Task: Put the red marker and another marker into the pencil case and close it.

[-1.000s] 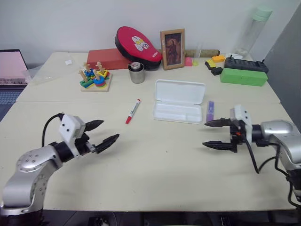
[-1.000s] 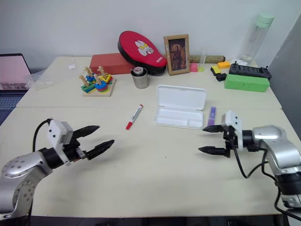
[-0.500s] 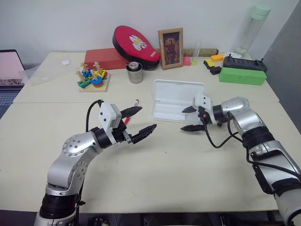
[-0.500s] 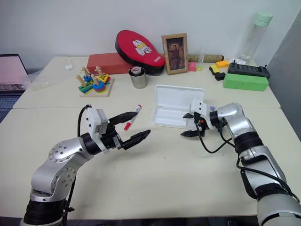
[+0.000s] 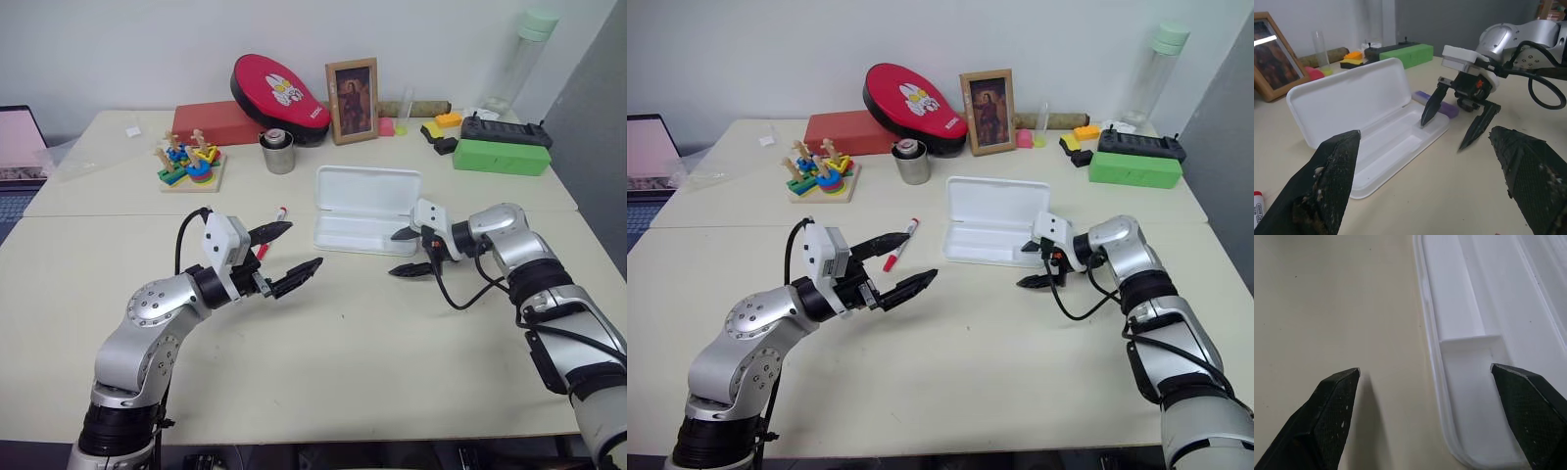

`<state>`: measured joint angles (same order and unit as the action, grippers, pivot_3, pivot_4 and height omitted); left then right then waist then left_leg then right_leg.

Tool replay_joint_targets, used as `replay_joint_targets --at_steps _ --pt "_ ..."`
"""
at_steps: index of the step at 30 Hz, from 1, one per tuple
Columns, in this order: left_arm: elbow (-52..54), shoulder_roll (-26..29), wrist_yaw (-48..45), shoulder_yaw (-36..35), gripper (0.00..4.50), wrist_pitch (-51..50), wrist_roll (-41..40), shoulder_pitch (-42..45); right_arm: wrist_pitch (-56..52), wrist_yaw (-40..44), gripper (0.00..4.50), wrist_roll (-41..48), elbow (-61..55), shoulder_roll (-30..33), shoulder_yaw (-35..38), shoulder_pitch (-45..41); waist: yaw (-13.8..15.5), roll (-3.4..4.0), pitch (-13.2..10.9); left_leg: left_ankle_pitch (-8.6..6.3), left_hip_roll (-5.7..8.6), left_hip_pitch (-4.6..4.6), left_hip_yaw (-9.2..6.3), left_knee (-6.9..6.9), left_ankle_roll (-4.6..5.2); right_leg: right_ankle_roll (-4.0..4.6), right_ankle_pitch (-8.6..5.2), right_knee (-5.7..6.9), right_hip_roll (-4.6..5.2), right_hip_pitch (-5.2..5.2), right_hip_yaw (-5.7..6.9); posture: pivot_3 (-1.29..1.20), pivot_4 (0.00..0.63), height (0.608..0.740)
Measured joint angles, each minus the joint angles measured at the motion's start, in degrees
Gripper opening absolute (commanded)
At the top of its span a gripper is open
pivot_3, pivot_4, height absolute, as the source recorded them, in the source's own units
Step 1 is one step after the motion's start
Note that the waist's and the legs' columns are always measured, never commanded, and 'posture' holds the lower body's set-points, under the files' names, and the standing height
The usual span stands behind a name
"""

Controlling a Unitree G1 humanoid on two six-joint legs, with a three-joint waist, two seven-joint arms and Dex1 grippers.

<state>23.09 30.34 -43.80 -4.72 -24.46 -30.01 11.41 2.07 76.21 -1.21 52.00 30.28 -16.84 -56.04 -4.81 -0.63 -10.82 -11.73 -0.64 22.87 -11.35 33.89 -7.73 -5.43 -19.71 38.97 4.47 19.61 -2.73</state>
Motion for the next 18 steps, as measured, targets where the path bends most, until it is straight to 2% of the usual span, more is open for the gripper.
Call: replay_joint_targets --at_steps 2,6,18 --pt "0.0 0.1 0.1 0.0 4.49 0.0 0.0 0.0 0.1 -0.4 4.50 -1.8 0.6 0.0 -0.3 -0.1 0.0 0.00 0.0 0.00 0.00 0.00 0.00 0.00 0.00 0.00 0.00 0.00 0.00 0.00 0.00 0.00 0.150 0.740" --pt "0.0 0.2 0.5 -0.1 4.50 0.0 -0.1 0.0 0.5 -1.7 3.79 -3.9 2.2 -1.1 -0.8 -1.2 0.0 0.00 0.0 0.00 0.00 -0.02 0.00 0.01 0.00 0.00 0.00 0.03 0.00 -0.01 0.00 0.00 0.150 0.740" --pt "0.0 0.2 0.8 -0.1 4.50 -0.2 -0.8 0.3 2.0 -2.1 1.12 -6.7 5.8 -3.5 -1.2 -4.1 -0.1 0.00 0.0 0.00 0.00 -0.05 0.00 0.01 0.00 0.00 0.00 0.03 0.00 -0.04 0.00 0.00 0.150 0.740"
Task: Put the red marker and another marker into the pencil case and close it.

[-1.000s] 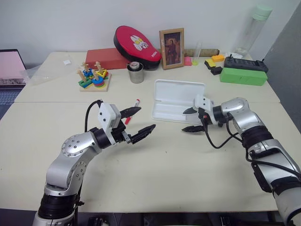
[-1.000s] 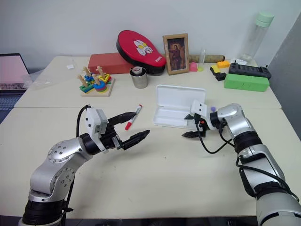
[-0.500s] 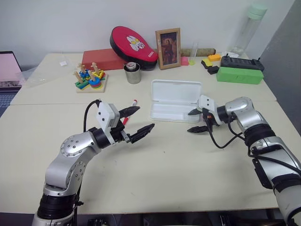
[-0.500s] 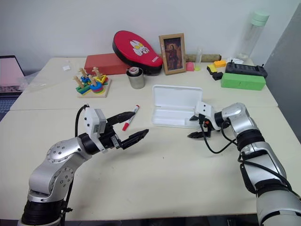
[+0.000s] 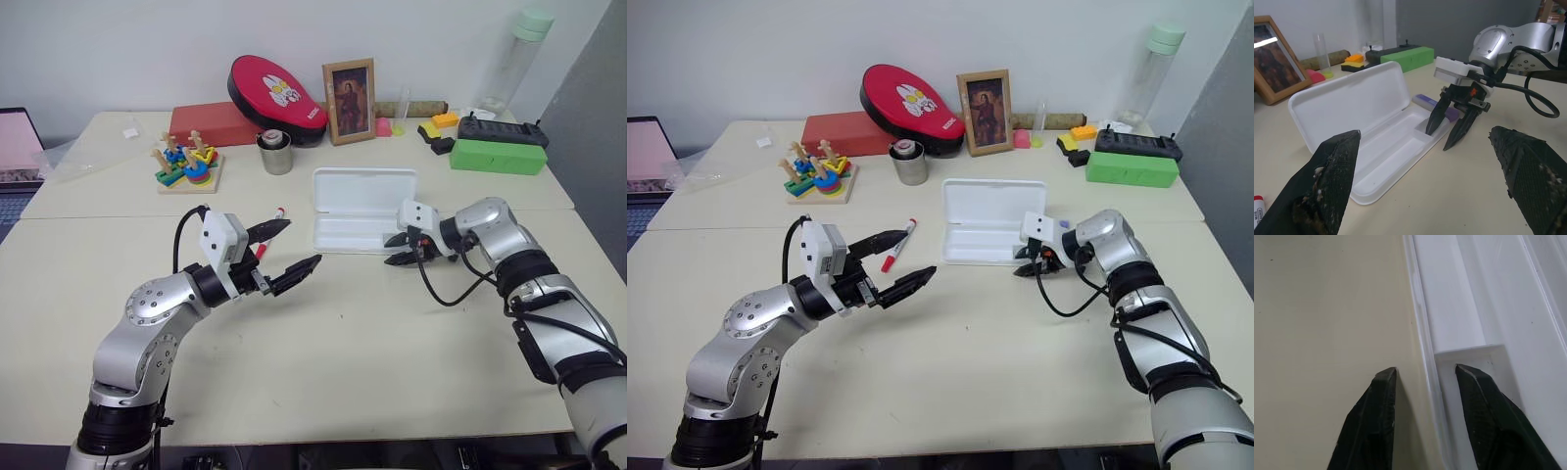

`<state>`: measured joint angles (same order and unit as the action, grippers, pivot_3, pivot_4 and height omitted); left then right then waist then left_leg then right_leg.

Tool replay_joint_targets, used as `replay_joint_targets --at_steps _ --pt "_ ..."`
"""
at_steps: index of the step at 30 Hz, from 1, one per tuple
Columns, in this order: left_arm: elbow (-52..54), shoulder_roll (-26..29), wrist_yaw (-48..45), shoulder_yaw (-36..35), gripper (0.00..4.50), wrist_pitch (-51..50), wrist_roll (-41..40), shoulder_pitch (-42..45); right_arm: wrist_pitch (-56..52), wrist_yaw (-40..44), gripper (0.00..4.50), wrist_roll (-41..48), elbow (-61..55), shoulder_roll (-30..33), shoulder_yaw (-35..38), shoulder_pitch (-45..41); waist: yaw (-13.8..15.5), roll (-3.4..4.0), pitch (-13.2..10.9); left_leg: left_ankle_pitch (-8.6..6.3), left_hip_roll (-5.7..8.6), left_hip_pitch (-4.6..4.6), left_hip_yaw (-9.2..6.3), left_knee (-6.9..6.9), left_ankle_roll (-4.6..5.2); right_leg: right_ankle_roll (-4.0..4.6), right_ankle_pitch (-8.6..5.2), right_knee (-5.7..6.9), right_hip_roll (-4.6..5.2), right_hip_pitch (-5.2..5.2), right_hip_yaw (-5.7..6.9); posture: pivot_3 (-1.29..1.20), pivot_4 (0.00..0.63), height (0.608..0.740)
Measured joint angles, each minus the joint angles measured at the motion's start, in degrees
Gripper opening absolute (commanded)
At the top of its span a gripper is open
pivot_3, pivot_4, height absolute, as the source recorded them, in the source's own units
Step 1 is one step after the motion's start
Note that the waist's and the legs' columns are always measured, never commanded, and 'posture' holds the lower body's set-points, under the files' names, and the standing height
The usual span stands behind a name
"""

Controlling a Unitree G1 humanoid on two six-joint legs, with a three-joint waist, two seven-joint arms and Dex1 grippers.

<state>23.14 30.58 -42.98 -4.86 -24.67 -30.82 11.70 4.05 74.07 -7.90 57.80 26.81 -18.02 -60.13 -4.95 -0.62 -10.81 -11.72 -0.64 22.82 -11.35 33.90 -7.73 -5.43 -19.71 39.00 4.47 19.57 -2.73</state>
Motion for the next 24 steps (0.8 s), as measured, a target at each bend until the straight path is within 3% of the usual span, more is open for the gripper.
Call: replay_joint_targets --at_steps 5,16,24 --pt "0.2 0.1 0.5 0.0 4.50 0.0 0.0 -0.1 0.8 -0.2 0.06 0.0 1.0 -0.1 0.2 -0.4 0.0 0.00 0.0 0.00 0.00 0.00 0.00 0.00 0.00 0.00 0.00 0.00 0.00 0.00 0.00 0.00 0.150 0.740" --pt "1.1 0.8 1.1 -0.6 4.50 0.0 0.0 -1.6 2.6 2.1 0.06 0.2 0.3 0.2 0.8 -0.2 0.0 0.00 0.0 0.00 0.00 0.02 0.00 -0.02 0.00 0.00 0.00 -0.02 0.00 0.02 0.00 0.00 0.150 0.740" --pt "4.9 4.3 1.0 -8.3 4.50 -0.2 -1.8 -12.9 -0.5 8.6 0.06 4.2 -20.0 6.4 1.3 11.4 0.2 0.04 0.0 -0.07 -0.01 0.04 0.00 -0.03 0.12 0.00 0.00 -0.02 0.00 0.04 -0.02 0.00 0.150 0.740"
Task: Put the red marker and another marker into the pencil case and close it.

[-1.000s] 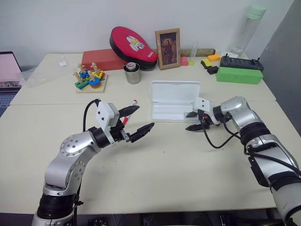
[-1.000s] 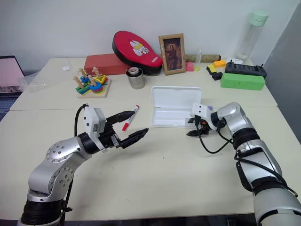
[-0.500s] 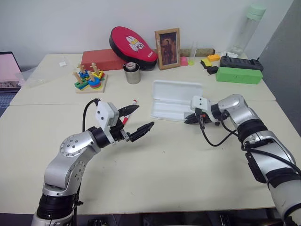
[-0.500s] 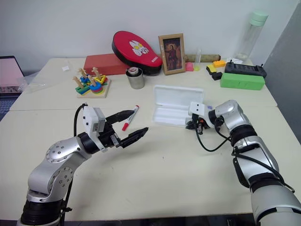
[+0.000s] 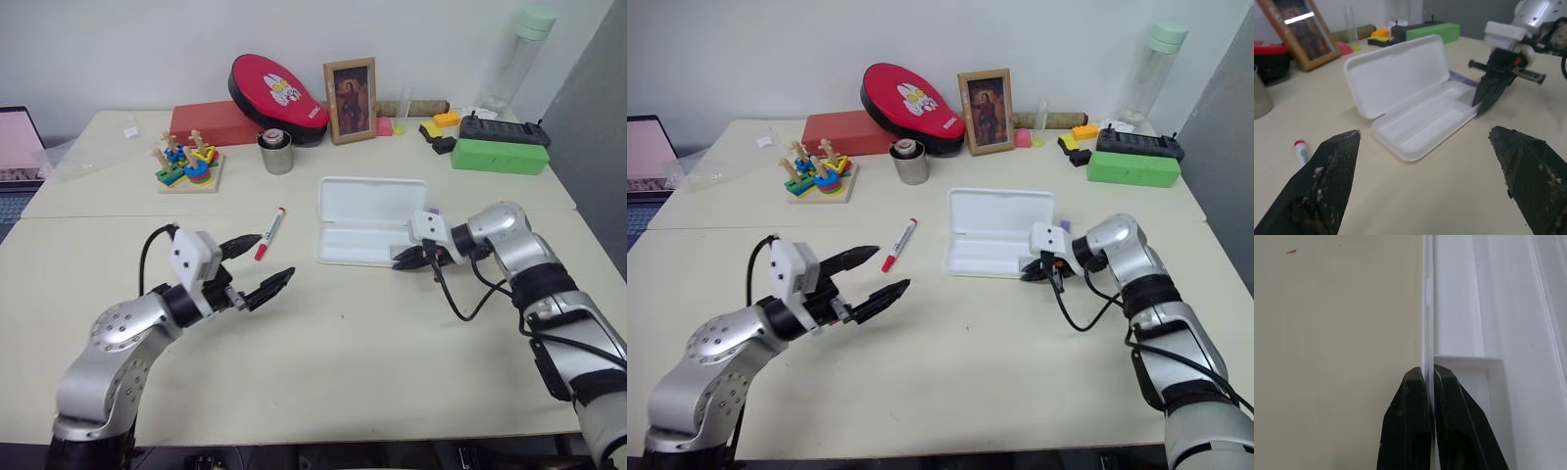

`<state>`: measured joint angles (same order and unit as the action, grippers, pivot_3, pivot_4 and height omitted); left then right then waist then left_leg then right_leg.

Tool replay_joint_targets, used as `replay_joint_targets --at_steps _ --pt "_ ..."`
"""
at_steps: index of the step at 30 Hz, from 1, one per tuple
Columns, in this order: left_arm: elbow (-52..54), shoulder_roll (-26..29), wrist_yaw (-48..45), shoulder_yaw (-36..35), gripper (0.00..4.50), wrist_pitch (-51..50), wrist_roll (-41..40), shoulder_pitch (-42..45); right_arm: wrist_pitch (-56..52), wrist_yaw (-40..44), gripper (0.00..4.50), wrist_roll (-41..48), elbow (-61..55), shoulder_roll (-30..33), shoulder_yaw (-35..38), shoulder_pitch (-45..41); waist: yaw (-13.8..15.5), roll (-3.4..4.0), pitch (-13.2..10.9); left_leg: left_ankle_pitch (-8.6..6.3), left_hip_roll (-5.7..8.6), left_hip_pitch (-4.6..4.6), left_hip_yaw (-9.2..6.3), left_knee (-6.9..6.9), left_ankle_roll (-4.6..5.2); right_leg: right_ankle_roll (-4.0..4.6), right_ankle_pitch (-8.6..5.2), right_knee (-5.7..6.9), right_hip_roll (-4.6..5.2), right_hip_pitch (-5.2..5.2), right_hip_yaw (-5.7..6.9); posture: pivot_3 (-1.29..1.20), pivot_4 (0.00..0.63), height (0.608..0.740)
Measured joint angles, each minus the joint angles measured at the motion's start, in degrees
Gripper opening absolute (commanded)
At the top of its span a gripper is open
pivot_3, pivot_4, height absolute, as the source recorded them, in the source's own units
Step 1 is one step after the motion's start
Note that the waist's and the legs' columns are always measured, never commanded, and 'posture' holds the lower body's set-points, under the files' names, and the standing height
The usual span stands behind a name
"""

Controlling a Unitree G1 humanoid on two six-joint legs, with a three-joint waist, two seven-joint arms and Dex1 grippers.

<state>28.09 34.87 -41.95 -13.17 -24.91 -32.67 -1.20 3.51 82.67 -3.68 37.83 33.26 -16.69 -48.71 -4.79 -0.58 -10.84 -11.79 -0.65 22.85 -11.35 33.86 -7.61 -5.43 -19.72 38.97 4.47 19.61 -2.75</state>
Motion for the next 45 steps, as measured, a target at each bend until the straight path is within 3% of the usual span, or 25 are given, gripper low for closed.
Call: replay_joint_targets --at_steps 8,18,29,37,45 --pt "6.2 4.5 -3.3 -4.5 4.50 -1.5 -4.0 -9.8 -8.9 0.4 0.06 3.0 -22.8 2.8 0.1 12.8 0.1 0.00 0.0 -0.03 -0.04 -0.04 0.06 0.03 0.06 0.00 0.00 0.04 0.00 -0.02 -0.04 0.00 0.150 0.740" --pt "7.7 7.2 -5.7 -5.1 4.50 -2.6 -5.6 -11.0 -11.9 -0.7 0.06 4.0 -28.6 2.9 -1.0 14.9 0.3 0.00 0.0 -0.03 -0.04 -0.03 0.07 0.03 0.06 0.00 0.00 0.01 0.00 -0.01 -0.03 0.00 0.150 0.740" --pt "5.0 7.2 -4.9 -4.6 4.50 -3.5 -4.9 -8.4 -14.5 -0.6 2.20 7.2 -29.7 2.9 -1.3 15.6 0.3 0.00 0.0 -0.03 -0.03 -0.02 0.07 0.02 0.06 0.00 0.00 0.01 0.00 0.00 -0.03 0.00 0.150 0.740" --pt "0.9 6.1 -1.2 -4.0 4.50 -7.4 -5.8 -4.2 -19.8 -0.5 4.25 12.2 -33.0 3.1 0.4 15.3 0.5 0.00 0.0 -0.03 -0.03 -0.01 0.05 0.03 0.06 -0.01 0.00 0.02 0.00 -0.01 -0.01 0.00 0.150 0.740" --pt "-2.8 6.1 6.3 -3.6 4.50 -12.5 -3.7 -0.5 -29.8 -1.3 4.38 21.7 -37.2 3.6 6.2 11.1 0.5 0.02 0.0 -0.03 -0.03 -0.01 0.06 0.02 0.06 -0.01 0.00 0.04 0.00 0.02 -0.02 0.00 0.150 0.740"
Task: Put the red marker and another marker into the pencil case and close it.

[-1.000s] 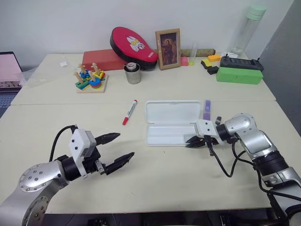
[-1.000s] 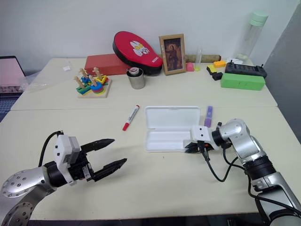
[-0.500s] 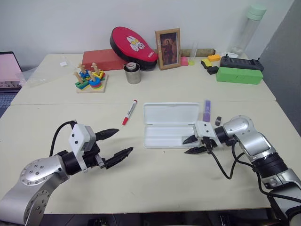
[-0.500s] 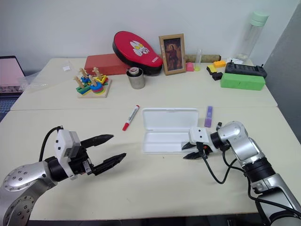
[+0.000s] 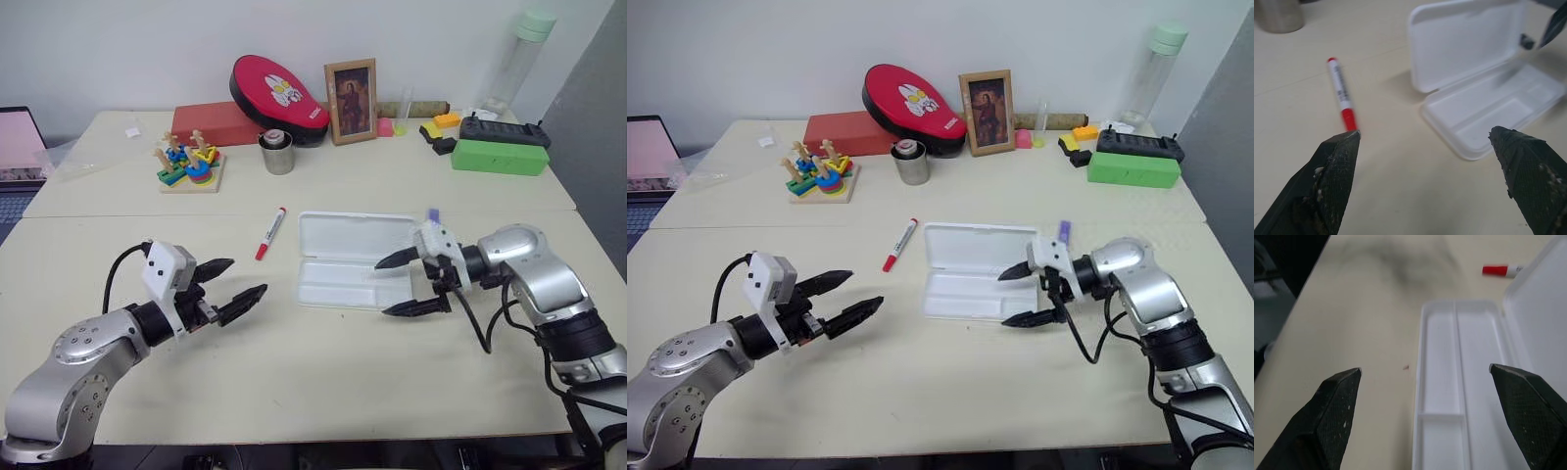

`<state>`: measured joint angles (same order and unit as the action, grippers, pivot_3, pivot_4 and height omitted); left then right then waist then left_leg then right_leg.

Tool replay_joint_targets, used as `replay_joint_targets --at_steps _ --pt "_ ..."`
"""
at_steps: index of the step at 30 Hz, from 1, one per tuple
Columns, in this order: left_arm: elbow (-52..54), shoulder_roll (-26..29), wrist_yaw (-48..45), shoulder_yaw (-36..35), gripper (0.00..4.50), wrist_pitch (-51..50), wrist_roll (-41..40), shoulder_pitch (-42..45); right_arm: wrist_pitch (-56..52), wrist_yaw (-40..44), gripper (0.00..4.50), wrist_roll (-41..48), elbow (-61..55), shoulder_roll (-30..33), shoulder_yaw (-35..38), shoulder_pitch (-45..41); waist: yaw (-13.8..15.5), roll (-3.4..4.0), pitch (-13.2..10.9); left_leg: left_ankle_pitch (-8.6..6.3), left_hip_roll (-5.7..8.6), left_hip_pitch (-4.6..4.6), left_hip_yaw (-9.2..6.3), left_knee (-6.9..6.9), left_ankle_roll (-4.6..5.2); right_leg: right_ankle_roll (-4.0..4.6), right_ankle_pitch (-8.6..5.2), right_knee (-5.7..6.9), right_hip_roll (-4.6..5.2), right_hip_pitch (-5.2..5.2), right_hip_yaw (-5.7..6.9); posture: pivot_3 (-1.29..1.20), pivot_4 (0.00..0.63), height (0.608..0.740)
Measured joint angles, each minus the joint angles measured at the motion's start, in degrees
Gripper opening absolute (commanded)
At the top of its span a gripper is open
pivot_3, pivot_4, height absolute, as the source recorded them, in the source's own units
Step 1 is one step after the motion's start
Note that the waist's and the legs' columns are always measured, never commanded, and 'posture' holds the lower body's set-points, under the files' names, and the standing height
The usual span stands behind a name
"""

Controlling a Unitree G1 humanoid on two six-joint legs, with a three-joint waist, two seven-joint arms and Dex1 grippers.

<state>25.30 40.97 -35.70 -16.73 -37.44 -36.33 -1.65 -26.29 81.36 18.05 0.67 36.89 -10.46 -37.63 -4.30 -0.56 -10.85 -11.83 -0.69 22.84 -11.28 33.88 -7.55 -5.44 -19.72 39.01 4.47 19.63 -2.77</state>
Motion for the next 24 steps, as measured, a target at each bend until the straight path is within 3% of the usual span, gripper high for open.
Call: replay_joint_targets --at_steps 10,15,24 --pt "-16.0 -2.0 8.8 7.7 4.50 -4.9 10.0 13.1 -5.5 -9.6 4.38 3.5 -2.1 -4.0 4.1 -8.0 0.5 -0.05 0.0 0.03 0.02 0.09 -0.03 -0.02 -0.06 0.00 0.00 -0.03 -0.01 0.09 0.04 0.00 0.150 0.740" --pt "-27.2 -7.4 10.3 13.8 4.50 -2.7 15.7 22.9 -6.6 -11.6 4.38 3.7 -1.9 -4.9 4.1 -9.7 1.0 -0.06 0.0 0.04 0.02 0.06 -0.03 0.00 -0.08 0.00 0.00 0.00 -0.01 0.06 0.05 0.00 0.150 0.740" --pt "-41.4 -15.9 11.4 17.3 4.50 3.0 22.4 34.7 -7.4 -13.0 4.38 4.3 -2.0 -5.7 4.1 -10.9 1.6 -0.03 0.0 0.08 0.03 0.05 -0.06 0.06 -0.14 -0.02 0.01 0.00 0.00 -0.01 0.08 0.00 0.150 0.740"
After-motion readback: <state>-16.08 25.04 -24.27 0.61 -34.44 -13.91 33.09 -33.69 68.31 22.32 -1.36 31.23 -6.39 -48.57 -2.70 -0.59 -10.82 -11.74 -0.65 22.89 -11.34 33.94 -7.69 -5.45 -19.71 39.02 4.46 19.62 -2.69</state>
